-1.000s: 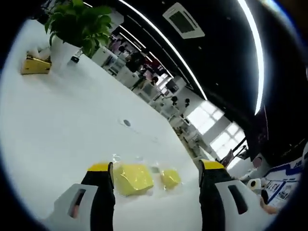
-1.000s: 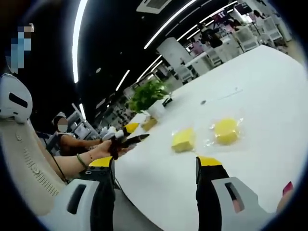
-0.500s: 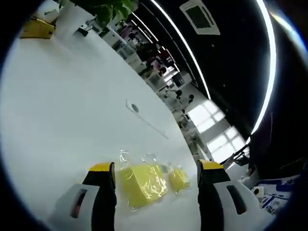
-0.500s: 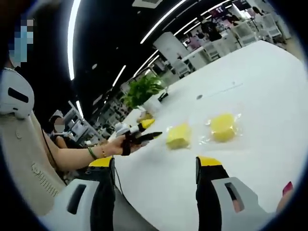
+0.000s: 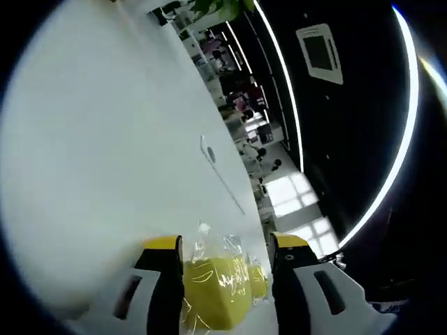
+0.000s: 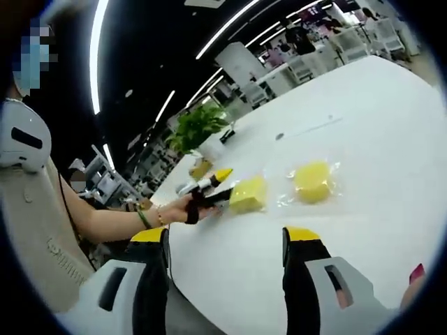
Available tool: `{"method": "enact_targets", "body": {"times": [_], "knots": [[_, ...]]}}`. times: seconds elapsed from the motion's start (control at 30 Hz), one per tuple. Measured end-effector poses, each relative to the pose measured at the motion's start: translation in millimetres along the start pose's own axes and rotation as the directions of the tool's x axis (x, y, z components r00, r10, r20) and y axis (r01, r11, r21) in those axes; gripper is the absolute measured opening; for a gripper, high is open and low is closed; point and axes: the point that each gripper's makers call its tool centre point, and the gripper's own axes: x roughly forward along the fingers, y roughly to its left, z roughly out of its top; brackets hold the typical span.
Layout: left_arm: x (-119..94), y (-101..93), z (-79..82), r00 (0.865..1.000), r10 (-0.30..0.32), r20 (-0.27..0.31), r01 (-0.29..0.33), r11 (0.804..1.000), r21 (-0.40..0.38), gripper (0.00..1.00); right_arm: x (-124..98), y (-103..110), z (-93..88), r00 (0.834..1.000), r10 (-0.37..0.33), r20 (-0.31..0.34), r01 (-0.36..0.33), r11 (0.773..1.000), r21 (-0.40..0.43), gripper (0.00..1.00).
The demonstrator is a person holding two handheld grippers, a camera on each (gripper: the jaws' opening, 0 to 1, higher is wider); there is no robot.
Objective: Compare the silicone blocks by pressing each to a similar depth, holding the contact briefly, and releasing to observe deformation and rebound differences across the visible hardness samples.
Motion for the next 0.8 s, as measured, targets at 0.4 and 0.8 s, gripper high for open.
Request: {"method": "enact_targets", "body": {"times": [0.4,0.8], "knots": [[-2.9,14.0,5.0,0.997,0.022,0.068,-0.018,0.998,-0.058,0.14,0.7,-5.5,-13.9,0.999,-0.007,-0.043,0.007,1.000,0.017,0.58],[1.8,13.3,0.9,0.998,0.037,0.060,-0.036,0.999,-0.013,0.00,2.8,-5.5,-11.8,0.999,0.004,-0.043,-0.004,1.000,0.019,0.55]]}}
